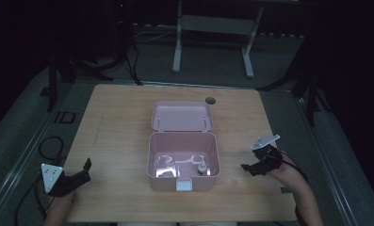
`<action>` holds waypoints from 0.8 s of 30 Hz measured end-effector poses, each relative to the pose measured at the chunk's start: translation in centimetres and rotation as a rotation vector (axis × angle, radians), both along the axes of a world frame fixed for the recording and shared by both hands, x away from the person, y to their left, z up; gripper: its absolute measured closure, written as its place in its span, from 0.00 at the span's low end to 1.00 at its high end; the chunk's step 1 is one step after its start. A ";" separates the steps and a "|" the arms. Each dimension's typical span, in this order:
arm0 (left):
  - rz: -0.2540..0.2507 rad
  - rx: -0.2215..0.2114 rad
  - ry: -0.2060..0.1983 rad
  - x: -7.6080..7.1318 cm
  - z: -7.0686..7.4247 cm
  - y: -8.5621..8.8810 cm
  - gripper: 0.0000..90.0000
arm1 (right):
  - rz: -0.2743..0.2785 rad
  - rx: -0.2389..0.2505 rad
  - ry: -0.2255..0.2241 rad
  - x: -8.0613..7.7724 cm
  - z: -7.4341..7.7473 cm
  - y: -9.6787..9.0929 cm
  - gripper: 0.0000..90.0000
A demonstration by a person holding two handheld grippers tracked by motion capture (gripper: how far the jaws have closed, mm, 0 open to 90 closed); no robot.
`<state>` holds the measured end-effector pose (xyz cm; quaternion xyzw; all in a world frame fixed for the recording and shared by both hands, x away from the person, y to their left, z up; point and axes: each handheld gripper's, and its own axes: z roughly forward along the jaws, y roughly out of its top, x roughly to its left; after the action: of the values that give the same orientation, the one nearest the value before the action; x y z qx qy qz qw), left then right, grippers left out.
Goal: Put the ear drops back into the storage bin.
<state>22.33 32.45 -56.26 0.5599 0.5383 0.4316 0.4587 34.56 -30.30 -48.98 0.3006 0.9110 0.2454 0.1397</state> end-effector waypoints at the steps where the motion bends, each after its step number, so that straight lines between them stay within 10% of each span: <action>1: 0.000 -0.001 0.000 0.0 0.0 0.0 0.00 | -0.025 0.012 -0.011 -0.2 -0.3 -0.1 0.21; 24: -0.001 0.002 0.001 0.0 0.0 0.0 0.00 | -0.333 0.186 -0.244 -2.3 -4.5 -2.6 0.16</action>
<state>22.33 32.43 -56.27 0.5608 0.5380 0.4315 0.4580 32.29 -32.94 -53.52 0.4265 0.7986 0.3366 0.2590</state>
